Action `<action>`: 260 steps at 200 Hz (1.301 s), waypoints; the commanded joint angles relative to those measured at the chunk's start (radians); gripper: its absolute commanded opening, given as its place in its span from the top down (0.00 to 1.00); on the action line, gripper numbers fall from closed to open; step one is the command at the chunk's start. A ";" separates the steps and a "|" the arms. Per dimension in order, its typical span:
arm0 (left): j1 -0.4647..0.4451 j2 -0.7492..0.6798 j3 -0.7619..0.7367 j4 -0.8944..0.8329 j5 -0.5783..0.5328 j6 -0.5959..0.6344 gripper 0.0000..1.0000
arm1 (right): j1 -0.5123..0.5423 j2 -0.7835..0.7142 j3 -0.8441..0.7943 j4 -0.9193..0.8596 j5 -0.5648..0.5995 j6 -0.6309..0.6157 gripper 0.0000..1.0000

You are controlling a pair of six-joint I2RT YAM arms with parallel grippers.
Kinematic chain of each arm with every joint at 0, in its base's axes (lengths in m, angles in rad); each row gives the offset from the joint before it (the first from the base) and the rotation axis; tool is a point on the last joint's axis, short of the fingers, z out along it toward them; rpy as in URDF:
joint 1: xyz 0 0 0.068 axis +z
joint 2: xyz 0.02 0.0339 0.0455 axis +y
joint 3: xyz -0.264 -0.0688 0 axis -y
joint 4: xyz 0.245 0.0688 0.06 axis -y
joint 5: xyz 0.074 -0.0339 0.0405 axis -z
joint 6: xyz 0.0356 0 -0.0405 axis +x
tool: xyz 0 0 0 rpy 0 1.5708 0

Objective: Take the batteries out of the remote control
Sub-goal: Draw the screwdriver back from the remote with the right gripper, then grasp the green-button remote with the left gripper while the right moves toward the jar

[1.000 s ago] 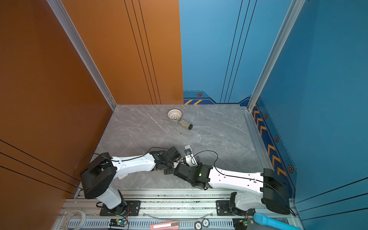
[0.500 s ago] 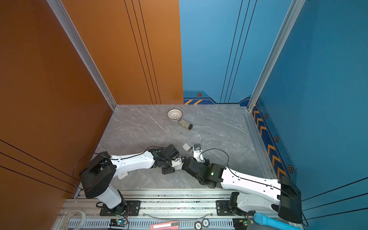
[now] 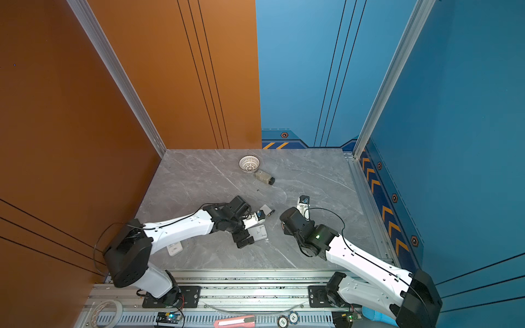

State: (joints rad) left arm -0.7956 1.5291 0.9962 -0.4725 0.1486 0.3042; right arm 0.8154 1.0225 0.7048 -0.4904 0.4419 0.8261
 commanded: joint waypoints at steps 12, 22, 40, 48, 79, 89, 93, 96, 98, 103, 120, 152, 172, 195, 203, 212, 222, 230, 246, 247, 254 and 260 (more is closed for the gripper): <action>0.088 -0.167 0.026 -0.010 0.045 -0.262 0.02 | -0.030 -0.015 -0.043 0.150 -0.036 0.010 1.00; 0.146 -0.202 0.028 -0.026 0.057 -0.376 0.02 | -0.033 -0.010 -0.056 0.176 -0.026 0.009 1.00; 0.259 -0.247 0.024 -0.055 0.120 -0.579 0.02 | -0.055 0.001 -0.116 0.259 -0.018 0.028 1.00; 0.304 -0.262 0.018 -0.081 0.130 -0.644 0.02 | -0.073 0.012 -0.140 0.303 -0.023 0.033 1.00; 0.466 -0.330 -0.006 -0.220 0.105 -0.818 0.02 | -0.159 0.090 -0.223 0.490 -0.059 0.022 1.00; 0.525 -0.357 -0.020 -0.269 0.073 -0.854 0.02 | -0.178 0.112 -0.251 0.534 -0.072 0.021 0.96; 0.550 -0.368 -0.027 -0.288 0.057 -0.865 0.02 | -0.190 0.120 -0.266 0.555 -0.082 0.019 0.94; 0.571 -0.377 -0.032 -0.299 0.047 -0.872 0.02 | -0.197 0.124 -0.275 0.578 -0.089 0.016 0.92; 0.585 -0.383 -0.036 -0.311 0.039 -0.879 0.02 | -0.202 0.127 -0.280 0.586 -0.093 0.014 0.91; 0.622 -0.395 -0.048 -0.332 0.020 -0.893 0.02 | -0.212 0.134 -0.291 0.596 -0.103 0.008 0.85; 0.736 -0.417 -0.081 -0.395 -0.052 -0.918 0.02 | -0.248 0.133 -0.315 0.566 -0.120 -0.006 0.63; 0.858 -0.353 -0.079 -0.422 -0.121 -0.885 0.02 | -0.326 0.105 -0.355 0.578 -0.174 -0.062 0.34; 0.906 -0.280 -0.072 -0.436 -0.143 -0.870 0.02 | -0.400 0.140 -0.313 0.566 -0.274 -0.119 0.29; 0.958 -0.227 -0.085 -0.446 -0.164 -0.841 0.02 | -0.454 0.197 -0.230 0.512 -0.357 -0.164 0.26; 0.969 -0.221 -0.088 -0.449 -0.190 -0.830 0.02 | -0.461 0.200 -0.194 0.485 -0.370 -0.172 0.25; 0.977 -0.222 -0.093 -0.458 -0.224 -0.821 0.02 | -0.460 0.192 -0.152 0.454 -0.379 -0.182 0.24; 0.993 -0.232 -0.105 -0.461 -0.245 -0.817 0.02 | -0.450 0.176 -0.109 0.419 -0.382 -0.190 0.23; 1.005 -0.243 -0.115 -0.461 -0.264 -0.816 0.02 | -0.438 0.164 -0.076 0.395 -0.385 -0.193 0.23; 1.035 -0.259 -0.136 -0.459 -0.270 -0.812 0.02 | -0.402 0.139 -0.027 0.373 -0.388 -0.193 0.21; 1.037 -0.257 -0.137 -0.459 -0.271 -0.810 0.02 | -0.399 0.138 -0.024 0.372 -0.388 -0.193 0.21; 1.043 -0.252 -0.140 -0.457 -0.280 -0.799 0.02 | -0.379 0.132 -0.010 0.371 -0.385 -0.184 0.17; 1.048 -0.240 -0.138 -0.458 -0.282 -0.785 0.02 | -0.360 0.127 -0.001 0.375 -0.378 -0.170 0.14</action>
State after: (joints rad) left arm 0.2283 1.2903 0.8776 -0.8955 -0.0696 -0.5270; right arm 0.4004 1.1851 0.6468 -0.0502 0.0818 0.6636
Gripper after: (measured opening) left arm 0.979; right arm 0.819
